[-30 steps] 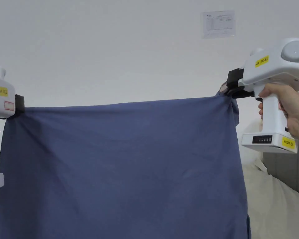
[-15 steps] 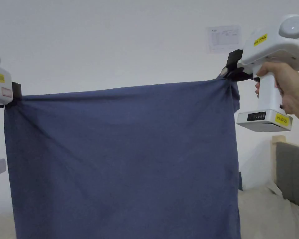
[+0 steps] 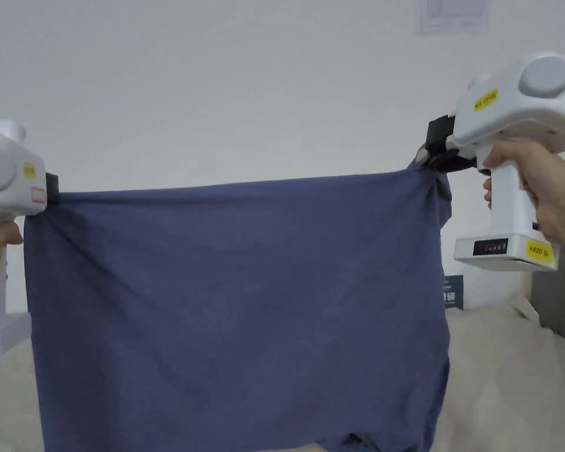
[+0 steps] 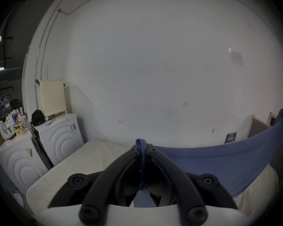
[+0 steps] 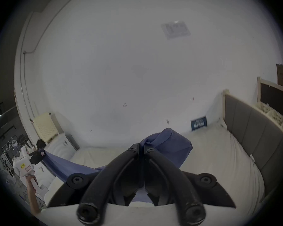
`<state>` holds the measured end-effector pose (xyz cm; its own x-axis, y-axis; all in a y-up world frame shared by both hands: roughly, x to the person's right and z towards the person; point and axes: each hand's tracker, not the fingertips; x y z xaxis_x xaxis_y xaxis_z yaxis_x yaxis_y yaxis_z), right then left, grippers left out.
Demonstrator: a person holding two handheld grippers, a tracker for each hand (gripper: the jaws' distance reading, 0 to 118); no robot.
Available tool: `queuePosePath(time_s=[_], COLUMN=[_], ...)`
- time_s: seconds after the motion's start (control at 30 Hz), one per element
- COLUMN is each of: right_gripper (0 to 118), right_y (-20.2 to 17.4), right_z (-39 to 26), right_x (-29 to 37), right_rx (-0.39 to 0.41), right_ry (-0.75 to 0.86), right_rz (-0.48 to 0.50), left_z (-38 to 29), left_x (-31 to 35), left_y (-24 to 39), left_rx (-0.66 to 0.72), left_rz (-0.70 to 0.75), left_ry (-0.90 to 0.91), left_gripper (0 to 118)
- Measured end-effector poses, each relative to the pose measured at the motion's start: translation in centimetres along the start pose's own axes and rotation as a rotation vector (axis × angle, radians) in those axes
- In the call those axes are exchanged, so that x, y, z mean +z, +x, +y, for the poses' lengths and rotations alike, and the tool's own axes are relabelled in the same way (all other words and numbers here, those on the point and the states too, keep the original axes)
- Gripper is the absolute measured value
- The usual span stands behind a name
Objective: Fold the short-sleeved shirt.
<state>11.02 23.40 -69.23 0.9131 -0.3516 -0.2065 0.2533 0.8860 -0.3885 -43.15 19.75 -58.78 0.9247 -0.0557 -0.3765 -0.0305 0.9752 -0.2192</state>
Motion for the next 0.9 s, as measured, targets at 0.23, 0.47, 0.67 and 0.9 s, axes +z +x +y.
queuePosePath(time_s=[0.23, 0.47, 0.67, 0.9], right_gripper=[4, 4, 4, 4], right_y=[5.0, 10.1, 13.2, 12.8], right_z=[-14.3, -27.2, -31.2, -33.7], right_x=[-8.7, -12.1, -8.0, 1.7], right_rx=[-0.015, -0.130, -0.065, -0.113], right_ry=[-0.280, -0.496, -0.511, -0.431], right_rz=[-0.109, -0.173, -0.225, -0.158], left_z=[-16.3, -30.1, -33.4, -35.0], left_x=[-6.7, -7.8, -4.2, 5.0], left_y=[1.7, 1.5, 0.2, -2.6], left_rx=[0.042, 0.119, 0.098, 0.019], left_rz=[-0.030, -0.101, -0.097, -0.181], left_ry=[-0.296, -0.494, -0.506, -0.487], left_gripper=[5, 5, 5, 5])
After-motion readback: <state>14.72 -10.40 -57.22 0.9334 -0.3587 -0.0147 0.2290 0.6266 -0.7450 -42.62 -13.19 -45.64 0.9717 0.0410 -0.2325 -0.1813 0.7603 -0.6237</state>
